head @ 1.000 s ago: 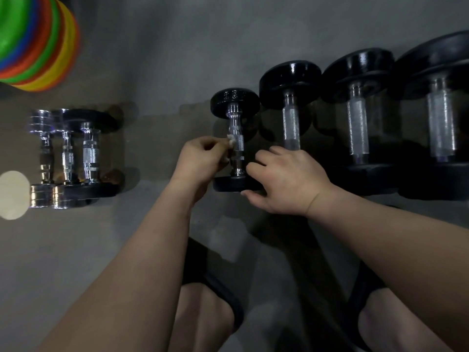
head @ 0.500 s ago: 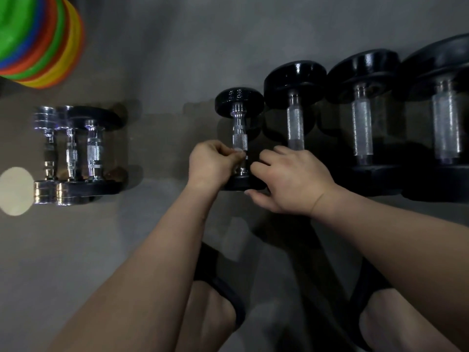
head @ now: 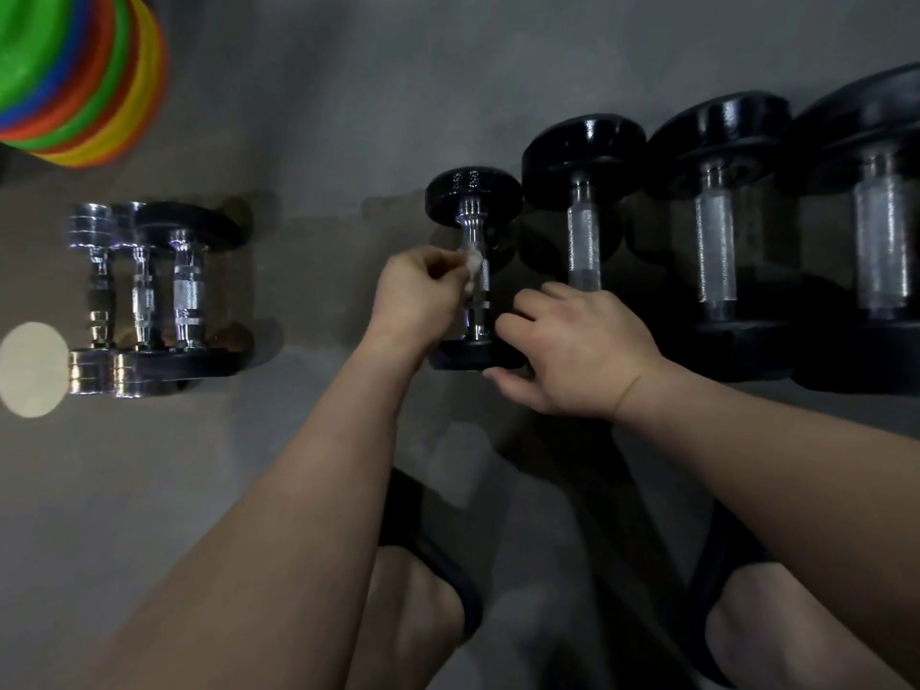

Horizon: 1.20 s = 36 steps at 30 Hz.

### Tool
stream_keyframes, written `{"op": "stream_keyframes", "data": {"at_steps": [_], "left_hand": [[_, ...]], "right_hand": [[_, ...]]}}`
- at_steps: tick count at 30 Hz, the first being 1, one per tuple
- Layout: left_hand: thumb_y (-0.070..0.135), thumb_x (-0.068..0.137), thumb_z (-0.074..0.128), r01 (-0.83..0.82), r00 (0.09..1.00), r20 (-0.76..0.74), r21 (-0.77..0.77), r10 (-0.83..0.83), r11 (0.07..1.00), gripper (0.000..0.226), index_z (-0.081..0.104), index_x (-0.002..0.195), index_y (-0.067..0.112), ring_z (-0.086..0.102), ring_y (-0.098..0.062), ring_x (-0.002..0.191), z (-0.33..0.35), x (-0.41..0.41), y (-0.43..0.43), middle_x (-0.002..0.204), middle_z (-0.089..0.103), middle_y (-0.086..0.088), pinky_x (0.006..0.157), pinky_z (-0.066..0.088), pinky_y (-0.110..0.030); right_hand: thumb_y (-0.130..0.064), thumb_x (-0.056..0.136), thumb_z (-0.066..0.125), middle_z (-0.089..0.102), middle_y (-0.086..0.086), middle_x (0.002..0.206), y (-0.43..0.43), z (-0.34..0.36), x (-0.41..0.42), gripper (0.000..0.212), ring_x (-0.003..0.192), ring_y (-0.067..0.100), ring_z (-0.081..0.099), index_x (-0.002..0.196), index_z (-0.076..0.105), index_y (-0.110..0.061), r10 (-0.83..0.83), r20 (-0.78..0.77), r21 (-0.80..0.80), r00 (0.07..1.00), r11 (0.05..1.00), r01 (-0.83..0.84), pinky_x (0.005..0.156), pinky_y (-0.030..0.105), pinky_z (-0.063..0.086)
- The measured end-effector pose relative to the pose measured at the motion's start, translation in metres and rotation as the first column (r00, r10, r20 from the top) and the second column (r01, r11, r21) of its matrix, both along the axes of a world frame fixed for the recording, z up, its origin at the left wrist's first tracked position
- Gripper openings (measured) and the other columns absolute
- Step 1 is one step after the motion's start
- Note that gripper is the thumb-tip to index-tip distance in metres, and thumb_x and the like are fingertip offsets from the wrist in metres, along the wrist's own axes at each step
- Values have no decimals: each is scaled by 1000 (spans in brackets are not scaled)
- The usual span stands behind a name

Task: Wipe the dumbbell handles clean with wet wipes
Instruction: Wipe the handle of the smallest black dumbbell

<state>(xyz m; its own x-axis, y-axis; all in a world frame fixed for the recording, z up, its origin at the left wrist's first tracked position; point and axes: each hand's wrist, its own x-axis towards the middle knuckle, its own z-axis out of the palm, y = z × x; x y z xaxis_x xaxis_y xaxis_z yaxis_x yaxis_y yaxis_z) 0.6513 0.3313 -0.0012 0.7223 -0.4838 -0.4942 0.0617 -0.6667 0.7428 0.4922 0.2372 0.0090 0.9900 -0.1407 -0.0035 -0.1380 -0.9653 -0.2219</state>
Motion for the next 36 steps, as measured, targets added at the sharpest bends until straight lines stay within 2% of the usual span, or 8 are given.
{"op": "stream_keyframes", "data": {"at_steps": [2, 4, 8, 15, 22, 28, 31, 36], "left_hand": [[22, 89, 76, 52, 999, 10, 27, -52, 998, 10, 71, 92, 14, 64, -3, 69, -1, 0, 6, 84, 73, 0, 71, 52, -19], [22, 86, 80, 42, 996, 76, 41, -45, 998, 15, 71, 90, 10, 62, 4, 62, -2, 0, 4, 77, 72, 4, 66, 49, -14], [24, 81, 83, 62, 979, 189, 74, -75, 995, 25, 62, 67, 23, 54, 8, 50, -5, 2, -3, 63, 65, 11, 55, 41, -11], [29, 76, 86, 331, 939, 5, 265, -345, 906, 30, 62, 63, 19, 55, -8, 58, 5, 5, 20, 63, 65, 6, 59, 47, -24], [26, 85, 79, 192, 980, 9, 215, -199, 958, 25, 61, 70, 19, 51, -11, 57, -1, 0, 31, 65, 60, 4, 55, 43, -25], [17, 99, 60, 192, 967, -204, 178, -155, 965, 16, 54, 84, 18, 50, -17, 66, -11, 4, 24, 73, 59, -3, 58, 41, -29], [-1, 94, 55, 151, 947, -304, 132, -105, 980, 20, 54, 86, 17, 50, -16, 65, -12, 2, 24, 73, 58, -3, 55, 40, -26], [-2, 92, 59, 205, 931, -326, 84, -167, 975, 14, 56, 94, 12, 55, -13, 67, -2, 2, 28, 78, 61, -4, 56, 45, -24]], "right_hand": [[-62, 80, 62, 60, 2, 83, 1, 0, 0, 42, 77, 27, 61, 83, 64, -20, -3, -9, -3, 1000, 1000, 3, 57, 28, 28], [-62, 81, 61, 60, 2, 84, 1, 0, 0, 42, 78, 27, 61, 84, 64, -20, 2, -13, -1, 1000, 1000, -2, 57, 29, 28], [-61, 82, 61, 60, 3, 85, -1, 0, 1, 42, 79, 28, 61, 85, 64, -19, 15, -10, 1, 1000, 1000, -15, 58, 29, 29], [-61, 82, 62, 59, 4, 85, -1, 2, -1, 42, 79, 29, 61, 86, 65, -19, 12, -30, 9, 999, 1000, -11, 56, 30, 32], [-61, 82, 61, 59, 2, 85, 1, 2, 1, 42, 81, 28, 61, 86, 64, -19, 1, -28, 5, 1000, 1000, -1, 59, 30, 30], [-62, 81, 61, 59, 2, 85, 3, 2, 1, 42, 81, 28, 62, 86, 64, -20, -12, -38, -15, 999, 1000, 11, 61, 29, 28], [-63, 80, 62, 59, 2, 84, 3, 2, 2, 43, 80, 28, 61, 86, 63, -20, -15, -37, -9, 999, 1000, 14, 61, 29, 28], [-64, 80, 59, 59, 1, 85, 2, 2, 1, 43, 81, 27, 62, 87, 63, -21, -16, -37, -2, 999, 1000, 16, 61, 29, 30]]}}
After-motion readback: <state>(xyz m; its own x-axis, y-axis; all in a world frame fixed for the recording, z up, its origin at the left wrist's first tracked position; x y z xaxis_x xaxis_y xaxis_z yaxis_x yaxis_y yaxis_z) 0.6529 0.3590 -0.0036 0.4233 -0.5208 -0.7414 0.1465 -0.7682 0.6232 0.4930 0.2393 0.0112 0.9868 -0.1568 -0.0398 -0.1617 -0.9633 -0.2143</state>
